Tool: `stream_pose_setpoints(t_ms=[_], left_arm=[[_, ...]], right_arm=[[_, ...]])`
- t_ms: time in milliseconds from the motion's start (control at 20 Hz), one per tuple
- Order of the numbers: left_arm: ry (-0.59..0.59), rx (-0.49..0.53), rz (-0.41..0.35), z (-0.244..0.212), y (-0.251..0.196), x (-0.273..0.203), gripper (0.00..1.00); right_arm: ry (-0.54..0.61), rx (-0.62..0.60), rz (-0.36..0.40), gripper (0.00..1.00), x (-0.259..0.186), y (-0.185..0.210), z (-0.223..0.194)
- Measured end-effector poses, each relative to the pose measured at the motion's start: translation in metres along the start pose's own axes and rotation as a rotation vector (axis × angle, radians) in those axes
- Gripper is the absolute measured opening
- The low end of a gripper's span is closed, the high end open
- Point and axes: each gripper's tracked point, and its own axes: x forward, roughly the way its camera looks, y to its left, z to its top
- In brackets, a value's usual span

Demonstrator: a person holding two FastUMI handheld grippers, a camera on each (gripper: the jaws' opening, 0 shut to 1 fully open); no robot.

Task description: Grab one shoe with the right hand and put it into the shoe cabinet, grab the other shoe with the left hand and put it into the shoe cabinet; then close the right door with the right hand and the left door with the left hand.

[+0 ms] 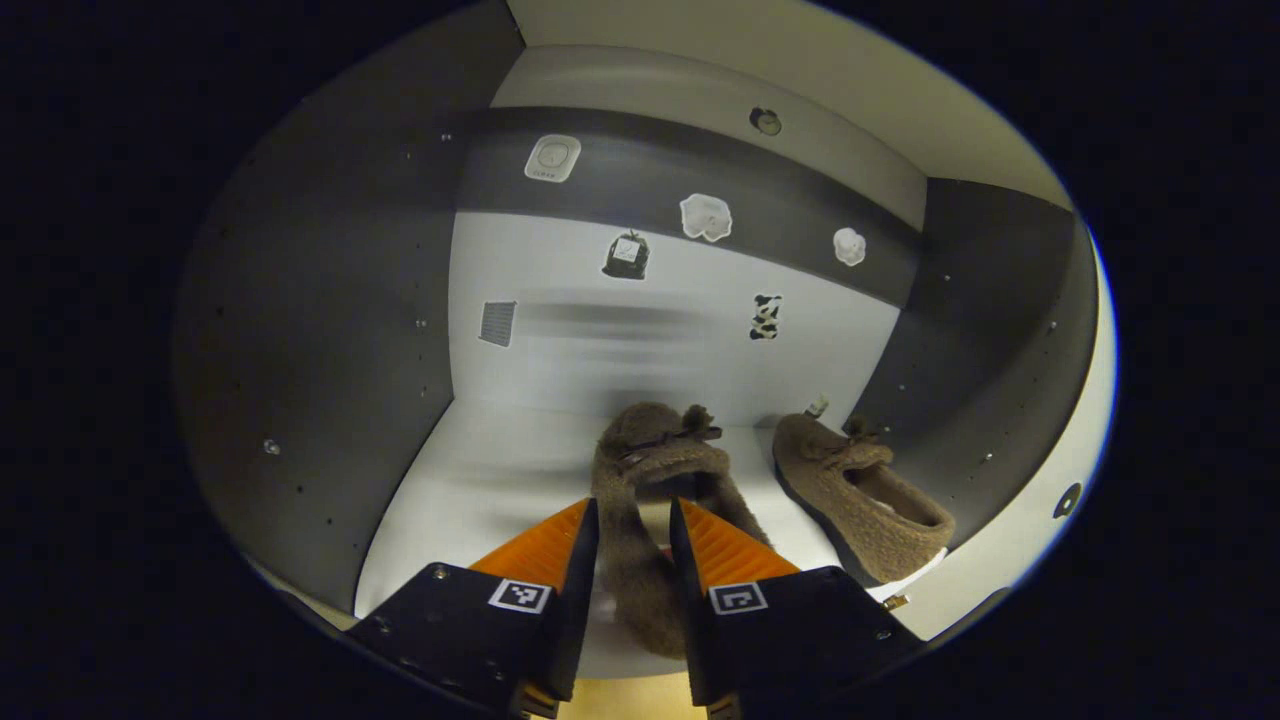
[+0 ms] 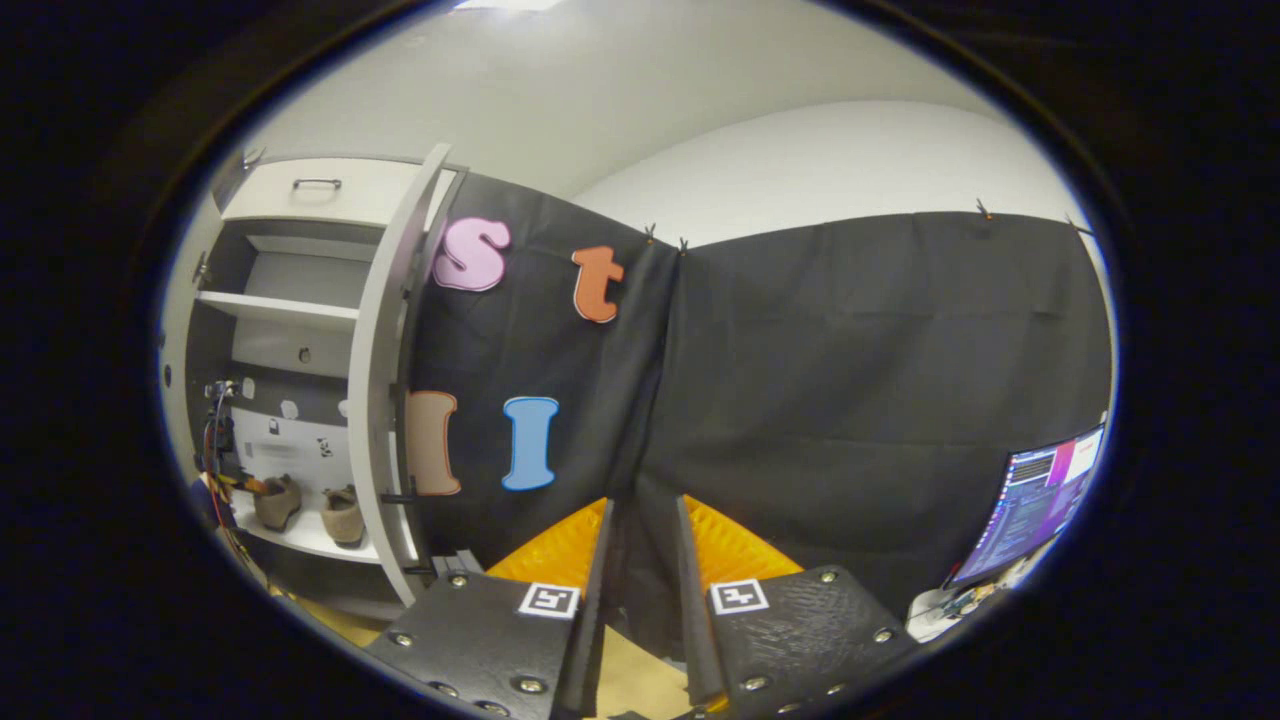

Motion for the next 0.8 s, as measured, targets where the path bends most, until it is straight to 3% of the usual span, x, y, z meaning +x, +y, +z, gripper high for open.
stream_pose_setpoints(t_ms=[150,200,250,800], left_arm=[[-0.051,-0.013,-0.037,0.013,-0.015,-0.034,0.43],[-0.067,-0.009,-0.050,0.018,-0.021,-0.048,0.51],[-0.082,-0.006,-0.063,0.021,-0.026,-0.061,0.43],[-0.250,0.121,-0.183,0.045,-0.083,-0.228,0.43]], right_arm=[[-0.005,0.014,0.043,0.34,0.001,0.009,-0.001],[-0.004,0.020,0.060,0.34,0.002,0.012,-0.001],[-0.004,0.027,0.078,0.34,0.002,0.016,-0.002],[-0.021,0.082,0.291,0.34,0.013,0.076,0.009]])
